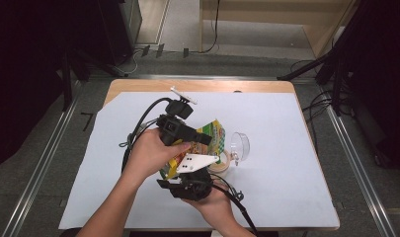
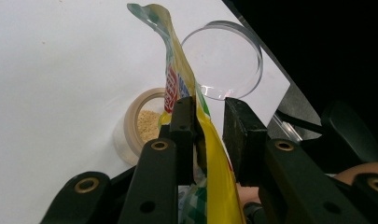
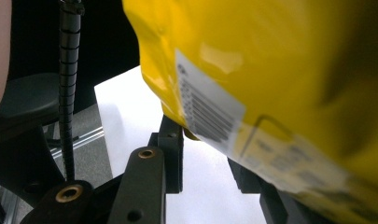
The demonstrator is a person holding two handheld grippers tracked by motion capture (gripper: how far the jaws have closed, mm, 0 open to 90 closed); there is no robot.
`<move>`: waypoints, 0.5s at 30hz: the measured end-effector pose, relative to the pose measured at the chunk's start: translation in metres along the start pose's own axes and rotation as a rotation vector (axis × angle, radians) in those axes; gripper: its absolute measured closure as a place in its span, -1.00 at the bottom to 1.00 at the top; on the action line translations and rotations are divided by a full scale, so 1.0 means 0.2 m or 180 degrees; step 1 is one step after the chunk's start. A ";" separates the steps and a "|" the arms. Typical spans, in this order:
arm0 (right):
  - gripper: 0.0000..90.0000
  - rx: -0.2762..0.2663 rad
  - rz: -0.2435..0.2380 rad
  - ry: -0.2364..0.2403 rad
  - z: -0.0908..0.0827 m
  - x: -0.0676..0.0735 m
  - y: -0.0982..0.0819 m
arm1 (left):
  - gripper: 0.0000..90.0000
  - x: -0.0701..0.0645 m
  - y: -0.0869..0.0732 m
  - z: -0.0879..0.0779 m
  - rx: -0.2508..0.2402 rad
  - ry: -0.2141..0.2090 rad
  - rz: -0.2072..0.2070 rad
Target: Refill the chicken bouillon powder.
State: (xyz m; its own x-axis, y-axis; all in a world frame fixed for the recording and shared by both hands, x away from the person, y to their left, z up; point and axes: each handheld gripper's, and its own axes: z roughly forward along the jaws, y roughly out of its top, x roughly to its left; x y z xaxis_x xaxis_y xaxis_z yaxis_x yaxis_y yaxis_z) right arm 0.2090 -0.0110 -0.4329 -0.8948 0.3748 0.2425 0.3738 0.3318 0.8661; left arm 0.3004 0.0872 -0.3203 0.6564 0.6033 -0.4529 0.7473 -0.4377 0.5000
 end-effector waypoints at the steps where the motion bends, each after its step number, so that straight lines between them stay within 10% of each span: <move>1: 0.56 0.0000 -0.0005 -0.0006 0.00 0.00 0.00 | 0.65 0.00 0.00 0.00 0.0002 -0.0006 -0.0003; 15: 0.57 -0.0008 0.0003 0.0031 -0.01 0.00 0.02 | 0.64 0.02 0.01 -0.01 -0.0029 -0.0073 -0.0045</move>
State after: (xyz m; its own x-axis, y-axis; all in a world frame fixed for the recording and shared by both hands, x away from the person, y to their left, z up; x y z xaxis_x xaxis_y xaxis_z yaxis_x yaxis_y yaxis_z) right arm 0.2092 -0.0113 -0.4293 -0.8969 0.3666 0.2475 0.3739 0.3294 0.8670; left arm 0.3047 0.0894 -0.3196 0.6480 0.5939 -0.4768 0.7556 -0.4230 0.5001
